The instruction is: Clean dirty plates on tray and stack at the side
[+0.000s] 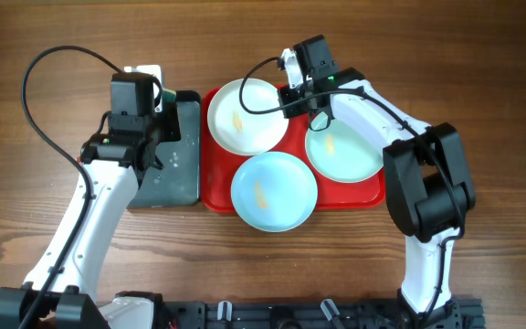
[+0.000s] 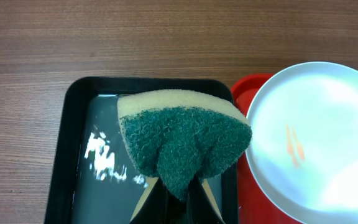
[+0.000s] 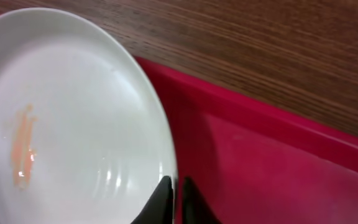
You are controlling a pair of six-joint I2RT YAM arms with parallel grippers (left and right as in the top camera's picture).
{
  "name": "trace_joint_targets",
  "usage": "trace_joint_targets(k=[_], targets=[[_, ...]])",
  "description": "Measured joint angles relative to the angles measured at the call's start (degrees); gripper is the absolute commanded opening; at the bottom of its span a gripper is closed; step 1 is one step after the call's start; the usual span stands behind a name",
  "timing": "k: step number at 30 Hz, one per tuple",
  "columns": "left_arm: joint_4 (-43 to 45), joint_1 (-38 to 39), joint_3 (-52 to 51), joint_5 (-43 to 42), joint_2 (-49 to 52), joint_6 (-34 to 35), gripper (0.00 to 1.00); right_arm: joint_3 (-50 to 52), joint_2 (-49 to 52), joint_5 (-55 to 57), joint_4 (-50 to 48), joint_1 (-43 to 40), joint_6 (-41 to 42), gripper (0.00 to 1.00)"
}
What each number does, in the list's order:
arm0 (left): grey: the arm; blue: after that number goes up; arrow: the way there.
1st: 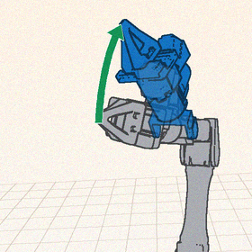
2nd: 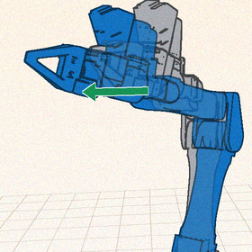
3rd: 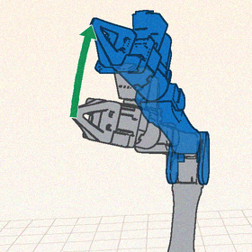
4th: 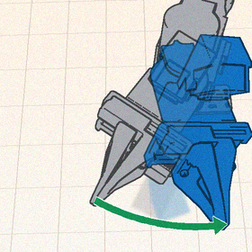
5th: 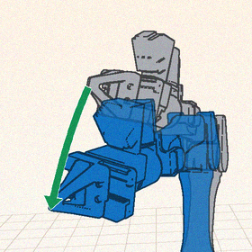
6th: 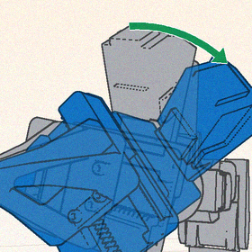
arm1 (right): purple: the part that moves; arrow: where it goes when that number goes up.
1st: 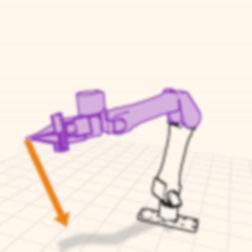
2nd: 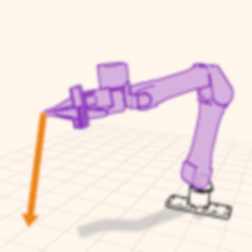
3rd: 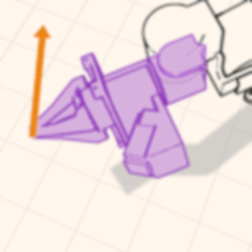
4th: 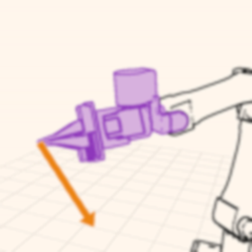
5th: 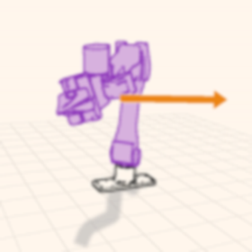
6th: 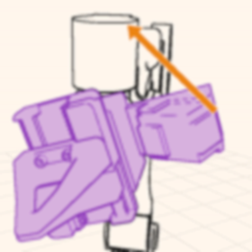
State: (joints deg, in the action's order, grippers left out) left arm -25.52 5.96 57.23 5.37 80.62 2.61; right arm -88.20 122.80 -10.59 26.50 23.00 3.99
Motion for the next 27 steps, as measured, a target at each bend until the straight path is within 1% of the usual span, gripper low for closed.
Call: trace_joint_targets(k=[3, 11, 12, 13, 14, 15, 16, 17, 19, 20, 24, 25, 26, 27], targets=[[0.0, 0.0, 0.0, 0.0, 0.0, 0.0, 0.04, 0.0, 0.0, 3.0, 0.2, 0.0, -0.2, 0.04], [-0.9, 0.0, 0.0, 0.0, 0.0, 0.0, 0.04, 0.0, 0.0, 4.0, 2.6, 0.0, -0.2, 0.04], [-0.9, 0.0, 0.0, 0.0, 0.0, 0.0, 0.04, 0.0, -0.1, 5.0, 3.1, 0.0, 0.2, 0.07], [-0.9, 0.0, 0.0, 0.0, 0.0, 0.0, 0.04, 0.0, -0.1, 5.8, 3.1, 0.0, 0.4, 0.22], [-0.9, 0.0, 0.0, 0.0, 0.0, 0.0, 0.04, 0.0, -0.1, 6.2, 3.1, 0.0, 0.7, 0.29], [-0.9, 0.0, 0.0, 0.0, 0.0, 0.0, 0.04, 0.0, -0.1, 6.6, 3.1, 0.0, 0.8, 0.35], [-0.9, 0.0, 0.0, 0.0, 0.0, 0.0, 0.04, 0.0, -0.1, 6.8, 3.1, 0.0, 0.9, 0.36], [-0.9, 0.0, 0.0, 0.0, 0.0, 0.0, 0.04, 0.0, -0.1, 6.9, 3.2, 0.0, 1.0, 0.32], [-0.9, 0.0, 0.0, 0.0, 0.0, 0.0, 0.04, 0.0, -0.1, 7.0, 3.2, 0.0, 1.0, 0.14], [-0.9, 0.0, 0.0, 0.0, 0.0, 0.0, 0.04, 0.0, -0.1, 7.1, 3.2, 0.0, 1.3, 0.12], [-0.9, 0.0, 0.0, 0.0, 0.0, 0.0, 0.04, 0.0, -0.1, 7.2, 3.2, 0.0, 1.3, 0.13], [-0.9, 0.0, 0.0, 0.0, 0.0, 0.0, 0.04, 0.0, -0.1, 7.2, 3.2, 0.0, 1.3, 0.11], [-0.9, 0.0, 0.0, 0.0, 0.0, 0.0, 0.04, 0.0, -0.1, 7.2, 3.2, 0.0, 1.3, 0.05], [-0.9, 0.0, 0.0, 0.0, 0.0, 0.0, 0.04, 0.0, -0.1, 7.2, 3.2, 0.0, 1.4, 0.05]])
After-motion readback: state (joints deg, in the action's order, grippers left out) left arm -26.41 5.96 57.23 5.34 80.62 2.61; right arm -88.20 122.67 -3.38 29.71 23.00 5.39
